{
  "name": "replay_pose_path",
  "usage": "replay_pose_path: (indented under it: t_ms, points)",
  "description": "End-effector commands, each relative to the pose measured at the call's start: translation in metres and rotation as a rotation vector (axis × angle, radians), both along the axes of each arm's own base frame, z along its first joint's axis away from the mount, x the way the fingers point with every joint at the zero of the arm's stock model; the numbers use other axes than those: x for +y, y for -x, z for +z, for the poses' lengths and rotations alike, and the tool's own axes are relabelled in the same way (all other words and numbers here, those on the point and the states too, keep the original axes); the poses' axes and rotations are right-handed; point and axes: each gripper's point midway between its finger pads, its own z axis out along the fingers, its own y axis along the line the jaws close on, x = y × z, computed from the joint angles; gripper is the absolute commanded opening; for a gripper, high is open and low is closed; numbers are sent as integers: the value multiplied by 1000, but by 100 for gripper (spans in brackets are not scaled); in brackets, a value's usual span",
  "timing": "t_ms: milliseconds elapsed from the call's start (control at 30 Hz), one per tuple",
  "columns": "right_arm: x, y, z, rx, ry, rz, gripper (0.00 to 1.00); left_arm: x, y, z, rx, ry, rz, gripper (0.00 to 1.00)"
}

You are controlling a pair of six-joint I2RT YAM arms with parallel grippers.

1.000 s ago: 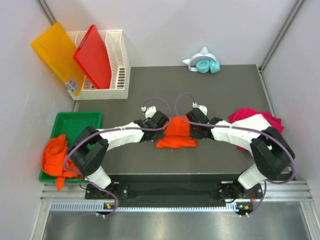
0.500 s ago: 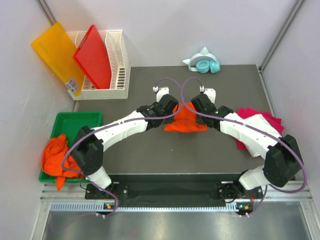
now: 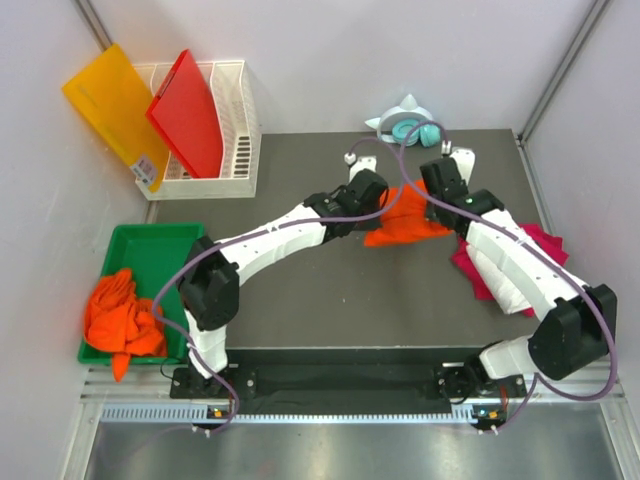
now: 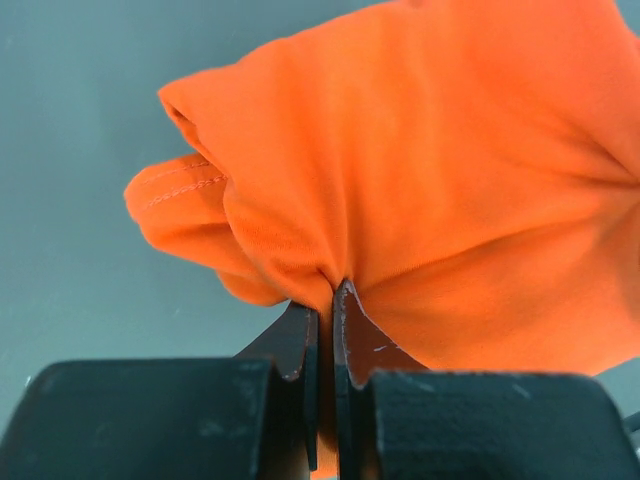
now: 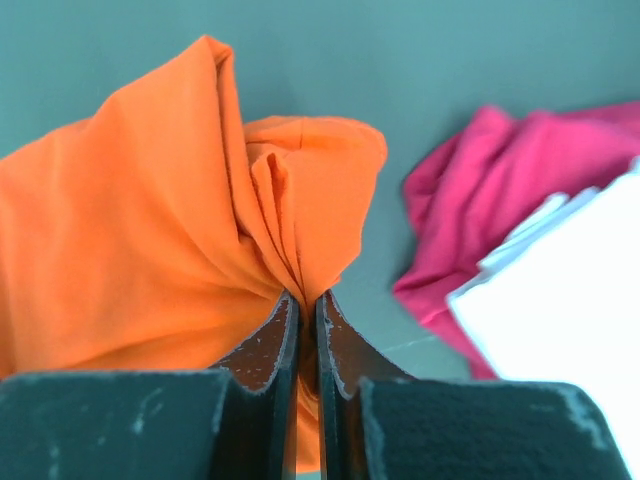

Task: Fold and stack the t-shirts
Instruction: Put the neatly folded tshirt into the corner of the board with both arms

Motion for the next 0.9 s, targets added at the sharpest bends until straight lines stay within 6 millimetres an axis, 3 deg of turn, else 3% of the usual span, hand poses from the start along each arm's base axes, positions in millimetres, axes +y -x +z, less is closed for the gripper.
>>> replay_pose_path:
  t_ms: [0,133,267,333,367,500,867]
  points:
    - [-35,-13,56,-138,48,-93,0,-19,-15,23,-53,16,-46,0]
    - [-55,-12,72,-162,72,-155,0,-43,-19,32,-45,65,-111,0]
    - [-67,-1,81,-189,83,-195,0,-66,-12,23,-9,81,-179,0]
    - [-75,8,78,-186,88,-225,0,-81,-5,27,-8,95,-224,0]
    - [-78,11,77,-186,90,-237,0,-86,-1,18,11,80,-248,0]
    - [-97,28,76,-191,86,-298,0,-111,20,13,13,66,-333,0]
    - [-132,65,76,-209,90,-414,0,-155,59,13,-27,60,-458,0]
